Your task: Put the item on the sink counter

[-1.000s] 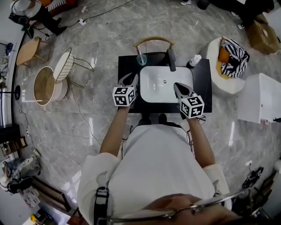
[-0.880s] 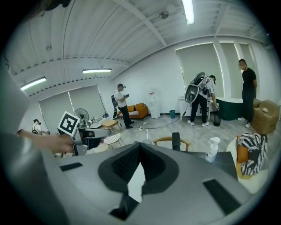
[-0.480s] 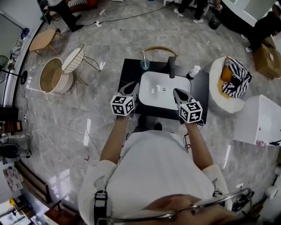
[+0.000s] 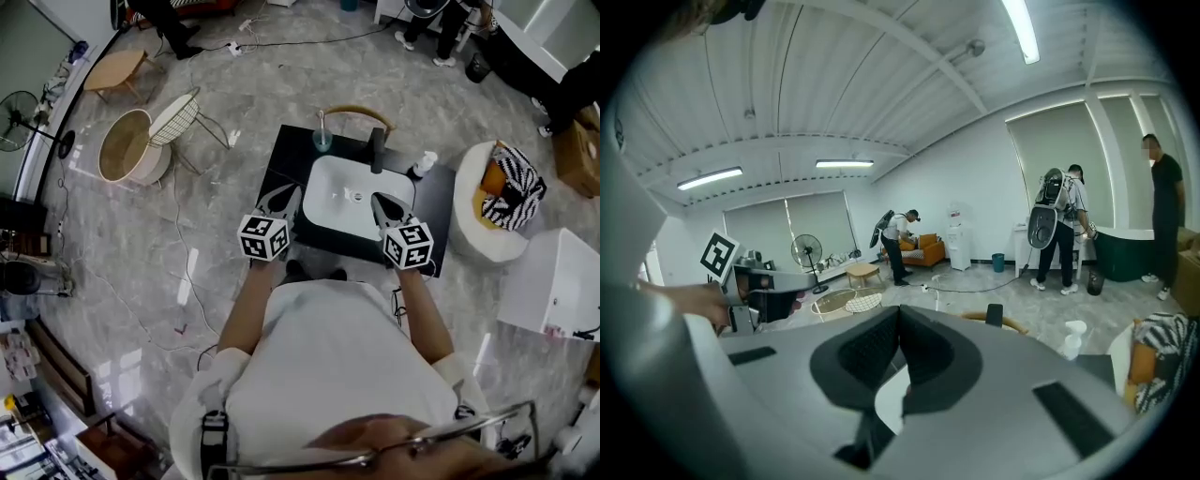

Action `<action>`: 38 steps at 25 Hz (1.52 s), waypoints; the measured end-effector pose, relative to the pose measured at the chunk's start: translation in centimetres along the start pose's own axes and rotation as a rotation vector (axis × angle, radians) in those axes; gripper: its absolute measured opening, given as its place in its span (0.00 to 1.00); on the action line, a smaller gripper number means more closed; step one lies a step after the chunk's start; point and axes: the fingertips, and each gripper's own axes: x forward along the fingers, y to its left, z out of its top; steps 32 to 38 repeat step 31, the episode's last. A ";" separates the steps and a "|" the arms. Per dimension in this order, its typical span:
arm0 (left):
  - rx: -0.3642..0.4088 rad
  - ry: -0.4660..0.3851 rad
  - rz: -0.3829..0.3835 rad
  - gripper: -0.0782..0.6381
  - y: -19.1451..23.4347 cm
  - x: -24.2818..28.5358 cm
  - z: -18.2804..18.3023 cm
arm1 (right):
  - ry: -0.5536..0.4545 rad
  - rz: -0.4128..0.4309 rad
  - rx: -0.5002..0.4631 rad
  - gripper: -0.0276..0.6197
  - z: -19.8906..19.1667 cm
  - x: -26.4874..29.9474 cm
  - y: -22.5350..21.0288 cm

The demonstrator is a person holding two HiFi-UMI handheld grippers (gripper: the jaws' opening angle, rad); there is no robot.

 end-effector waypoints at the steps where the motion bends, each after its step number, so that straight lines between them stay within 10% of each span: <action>1: -0.003 -0.003 0.001 0.12 0.2 -0.3 0.1 | -0.013 0.002 0.001 0.05 0.3 0.1 0.1; 38: 0.009 -0.030 -0.029 0.12 5.7 -2.7 2.4 | -0.059 0.018 -0.012 0.05 3.6 4.5 3.7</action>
